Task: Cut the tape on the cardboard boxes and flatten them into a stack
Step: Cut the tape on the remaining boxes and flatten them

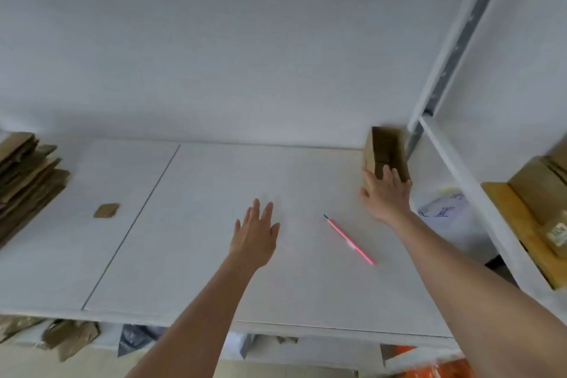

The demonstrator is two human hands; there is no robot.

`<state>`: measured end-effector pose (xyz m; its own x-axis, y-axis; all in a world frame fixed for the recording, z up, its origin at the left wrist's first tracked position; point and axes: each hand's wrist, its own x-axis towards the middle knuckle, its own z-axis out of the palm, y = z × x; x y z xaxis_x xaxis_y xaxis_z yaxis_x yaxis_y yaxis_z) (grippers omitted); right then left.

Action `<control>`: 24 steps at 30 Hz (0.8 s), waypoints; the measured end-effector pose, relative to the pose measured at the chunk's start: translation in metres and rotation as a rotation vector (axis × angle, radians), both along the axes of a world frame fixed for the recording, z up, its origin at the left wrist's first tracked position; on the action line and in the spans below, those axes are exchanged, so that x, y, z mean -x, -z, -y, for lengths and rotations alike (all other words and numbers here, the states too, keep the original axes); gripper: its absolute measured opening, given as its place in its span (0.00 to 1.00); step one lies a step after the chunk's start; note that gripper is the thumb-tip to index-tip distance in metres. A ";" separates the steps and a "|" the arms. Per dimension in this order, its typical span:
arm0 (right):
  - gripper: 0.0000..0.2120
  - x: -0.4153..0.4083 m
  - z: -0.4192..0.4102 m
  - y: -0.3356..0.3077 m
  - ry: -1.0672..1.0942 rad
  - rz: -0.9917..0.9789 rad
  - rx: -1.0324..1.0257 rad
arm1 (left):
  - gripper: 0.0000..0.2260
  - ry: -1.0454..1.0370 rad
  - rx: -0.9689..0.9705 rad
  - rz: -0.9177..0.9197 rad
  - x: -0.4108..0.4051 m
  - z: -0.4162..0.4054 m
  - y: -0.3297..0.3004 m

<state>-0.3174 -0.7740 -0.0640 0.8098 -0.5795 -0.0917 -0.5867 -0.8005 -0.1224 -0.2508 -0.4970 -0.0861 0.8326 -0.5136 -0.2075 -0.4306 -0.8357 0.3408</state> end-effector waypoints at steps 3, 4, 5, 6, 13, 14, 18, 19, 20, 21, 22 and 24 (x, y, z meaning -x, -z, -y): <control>0.23 -0.015 0.020 0.007 -0.028 -0.089 0.068 | 0.25 -0.089 0.013 -0.014 0.007 -0.002 0.006; 0.22 -0.019 0.021 0.008 -0.045 -0.110 0.088 | 0.25 -0.116 0.017 -0.024 0.010 -0.004 0.007; 0.22 -0.022 0.021 0.010 -0.063 -0.119 0.101 | 0.25 -0.143 0.021 -0.035 0.014 -0.007 0.007; 0.22 -0.025 0.017 0.010 -0.085 -0.100 0.116 | 0.25 -0.174 0.028 -0.046 0.020 -0.011 0.007; 0.14 -0.036 -0.069 -0.033 -0.239 0.620 -0.614 | 0.26 -0.439 0.228 -0.120 0.034 -0.054 -0.014; 0.13 -0.033 -0.087 -0.041 -0.174 0.669 -0.812 | 0.25 -0.500 0.321 -0.135 0.034 -0.059 -0.019; 0.07 -0.028 -0.148 -0.041 0.147 0.498 -1.510 | 0.24 -0.680 0.649 -0.114 0.040 -0.081 -0.049; 0.07 -0.026 -0.160 -0.035 0.193 0.399 -1.621 | 0.24 -0.689 0.732 -0.107 0.042 -0.087 -0.054; 0.07 -0.023 -0.171 -0.026 0.229 0.321 -1.699 | 0.24 -0.697 0.814 -0.112 0.045 -0.093 -0.058; 0.07 -0.020 -0.181 -0.016 0.259 0.260 -1.764 | 0.24 -0.710 0.884 -0.128 0.046 -0.099 -0.059; 0.08 -0.015 -0.190 -0.006 0.281 0.209 -1.816 | 0.25 -0.724 0.933 -0.154 0.044 -0.105 -0.058; 0.10 -0.004 -0.204 0.010 0.301 0.121 -1.845 | 0.30 -0.745 0.929 -0.237 0.042 -0.115 -0.052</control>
